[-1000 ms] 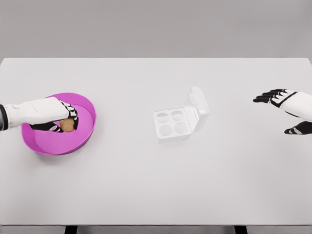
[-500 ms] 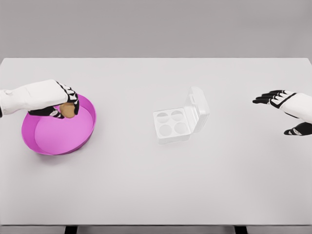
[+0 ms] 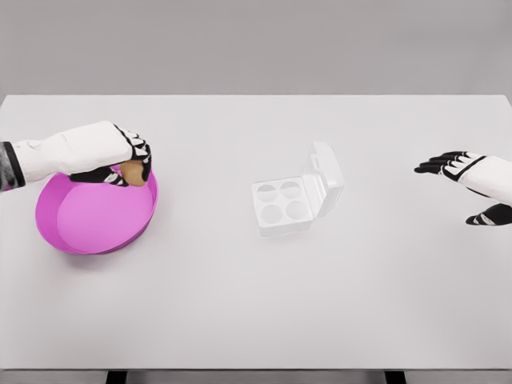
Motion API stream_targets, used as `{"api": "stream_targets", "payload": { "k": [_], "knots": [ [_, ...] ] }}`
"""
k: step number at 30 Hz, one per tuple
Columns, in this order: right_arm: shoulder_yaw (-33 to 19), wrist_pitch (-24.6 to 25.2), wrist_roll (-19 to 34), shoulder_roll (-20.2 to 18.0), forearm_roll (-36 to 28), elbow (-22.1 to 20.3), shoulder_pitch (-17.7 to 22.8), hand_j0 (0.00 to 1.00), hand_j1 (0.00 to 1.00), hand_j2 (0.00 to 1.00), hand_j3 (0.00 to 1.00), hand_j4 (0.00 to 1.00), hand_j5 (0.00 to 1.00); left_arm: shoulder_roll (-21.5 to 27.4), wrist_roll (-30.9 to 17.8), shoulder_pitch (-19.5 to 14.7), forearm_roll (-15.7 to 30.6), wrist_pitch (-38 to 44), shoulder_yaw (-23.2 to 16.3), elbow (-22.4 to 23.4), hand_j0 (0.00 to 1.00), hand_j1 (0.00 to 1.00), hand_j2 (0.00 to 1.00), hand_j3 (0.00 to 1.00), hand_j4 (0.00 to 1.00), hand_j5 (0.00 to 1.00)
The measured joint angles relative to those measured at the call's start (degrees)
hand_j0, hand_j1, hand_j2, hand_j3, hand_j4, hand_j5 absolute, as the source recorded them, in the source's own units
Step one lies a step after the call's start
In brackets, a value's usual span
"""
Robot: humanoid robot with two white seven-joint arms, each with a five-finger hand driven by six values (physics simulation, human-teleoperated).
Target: Pack egg into the box and close the box lid
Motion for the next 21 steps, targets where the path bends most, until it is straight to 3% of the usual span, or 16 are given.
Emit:
{"api": "stream_targets", "payload": {
  "k": [21],
  "knots": [
    [0.1, 0.0, 0.0, 0.0, -0.1, -0.1, 0.1, 1.00, 1.00, 1.00, 1.00, 1.00, 1.00, -13.6, 0.0, 0.0, -1.6, 0.0, 1.0, -0.8, 0.31, 0.31, 0.31, 0.31, 0.31, 0.31]
  ]
}}
